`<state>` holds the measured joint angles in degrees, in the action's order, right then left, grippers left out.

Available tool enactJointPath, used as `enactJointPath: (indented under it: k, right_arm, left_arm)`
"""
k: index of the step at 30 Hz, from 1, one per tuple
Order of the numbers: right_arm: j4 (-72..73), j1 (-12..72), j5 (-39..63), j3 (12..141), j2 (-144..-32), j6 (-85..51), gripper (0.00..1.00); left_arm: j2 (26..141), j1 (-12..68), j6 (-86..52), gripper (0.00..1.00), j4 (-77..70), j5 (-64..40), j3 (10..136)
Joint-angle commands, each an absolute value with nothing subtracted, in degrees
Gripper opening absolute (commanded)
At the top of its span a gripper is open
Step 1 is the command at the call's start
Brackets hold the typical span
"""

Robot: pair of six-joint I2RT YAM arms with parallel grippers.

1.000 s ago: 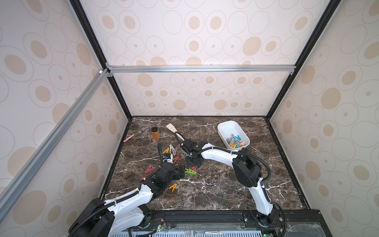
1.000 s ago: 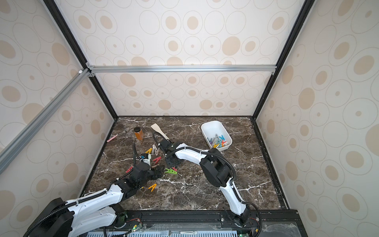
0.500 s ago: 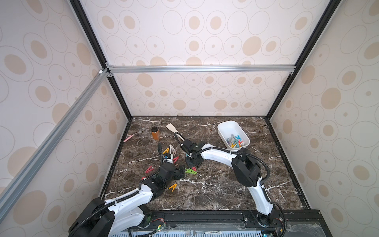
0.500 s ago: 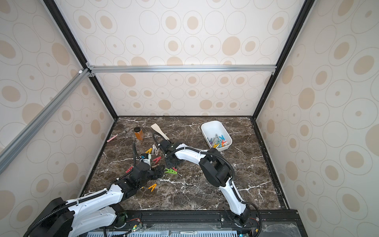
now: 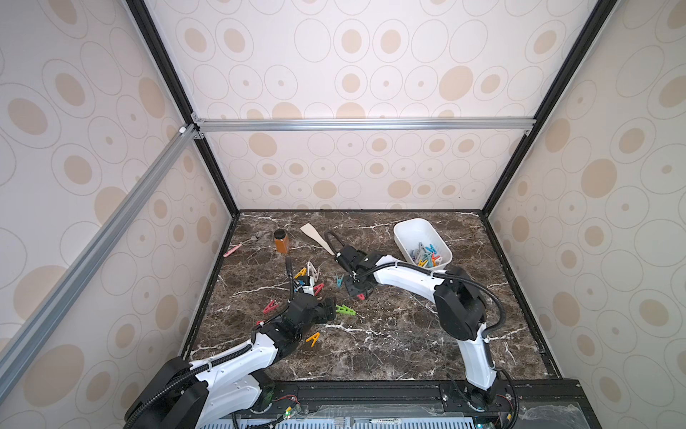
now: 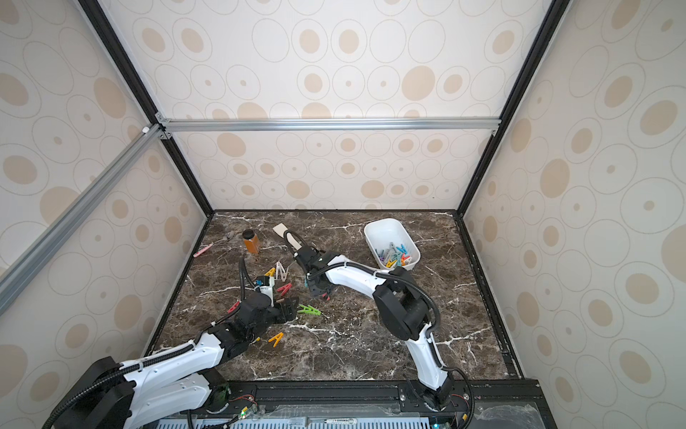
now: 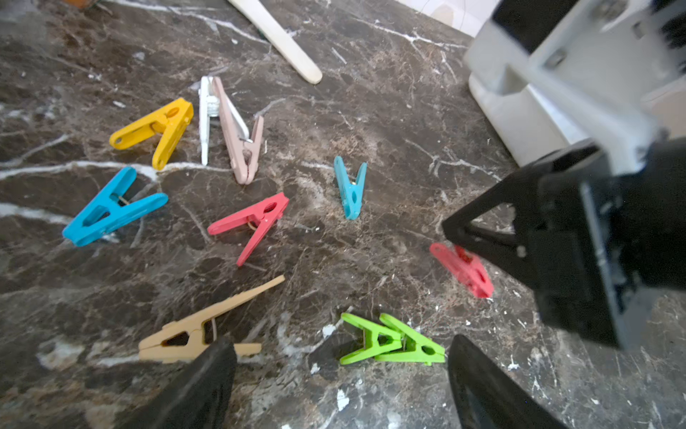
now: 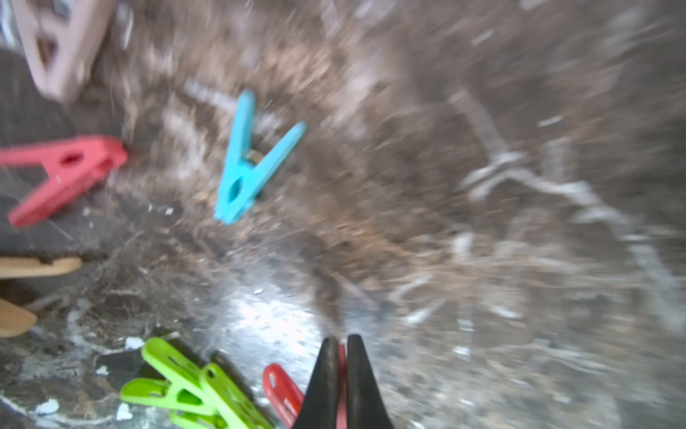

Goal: Put the clothespins into the storage box
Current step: Pick up the clothespin from the center of the board, then place the clothespin in the storage box, then pick up the clothespin from the center of the board.

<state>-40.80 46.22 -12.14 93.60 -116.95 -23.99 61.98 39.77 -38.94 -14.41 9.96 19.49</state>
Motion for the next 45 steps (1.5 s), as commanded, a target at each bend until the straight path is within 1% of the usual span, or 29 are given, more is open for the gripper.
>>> enactJointPath:
  k: [1,4,7,12,16,21,22,24,26,28,31,33,36,39,41,45]
  right_arm:
    - [-39.6,40.1,-16.8,90.4,-108.7,-22.0,0.05]
    - [-35.4,32.6,-17.3,85.5,-102.9,-22.5,0.04]
    - [-31.3,25.0,-17.0,81.9,-99.8,-23.5,0.04]
    - [-29.3,14.7,-15.1,83.0,-102.8,-24.6,0.04]
    - [-30.9,11.9,-14.9,87.4,-108.8,-24.5,0.03]
    - [-31.1,11.6,-16.6,89.9,-113.6,-24.2,0.04]
    - [-31.2,11.6,-16.5,90.2,-114.2,-24.2,0.05]
    - [-32.5,11.7,-15.7,91.3,-114.7,-23.7,0.12]
    - [-33.9,13.1,-18.1,92.2,-113.9,-22.1,0.21]
    - [-34.6,15.4,-22.2,92.3,-112.0,-20.4,0.26]
    - [-35.7,20.6,-26.9,92.1,-108.6,-18.5,0.28]
    - [-35.8,25.2,-27.5,91.3,-106.3,-17.9,0.28]
    - [-35.9,32.6,-25.4,89.6,-104.7,-19.4,0.29]
    - [-35.0,39.4,-19.4,88.1,-105.7,-23.3,0.29]
    - [-34.3,42.8,-14.3,88.5,-108.2,-26.6,0.31]
    - [-35.3,46.9,-10.2,94.2,-116.0,-29.9,0.33]
  left_arm:
    - [64.6,44.3,-31.6,0.89,-21.5,13.2,25.0]
    - [70.0,50.6,-25.3,0.90,-26.3,16.6,28.2]
    - [77.0,54.6,-20.7,0.91,-28.8,16.7,32.7]
    - [85.9,56.3,-21.6,0.91,-31.0,12.3,38.8]
    - [88.9,56.6,-21.8,0.91,-32.2,11.6,40.4]
    - [89.1,56.6,-21.3,0.91,-31.9,12.0,40.2]
    - [89.0,56.6,-21.2,0.91,-31.8,12.2,40.0]
    - [88.6,56.6,-20.8,0.92,-31.6,12.5,39.8]
    - [88.0,56.6,-20.2,0.92,-31.6,13.2,39.6]
    - [86.8,56.5,-19.6,0.93,-31.7,14.7,38.9]
    - [83.5,55.9,-19.6,0.94,-31.6,17.7,36.8]
    - [80.0,54.9,-21.2,0.94,-30.7,20.0,35.2]
    - [73.4,52.1,-24.5,0.94,-29.4,21.1,31.1]
    - [67.0,47.8,-28.2,0.94,-27.2,20.3,25.8]
    - [63.9,44.4,-30.3,0.94,-25.1,18.9,22.6]
    - [60.6,39.7,-32.0,0.95,-20.2,15.7,18.5]
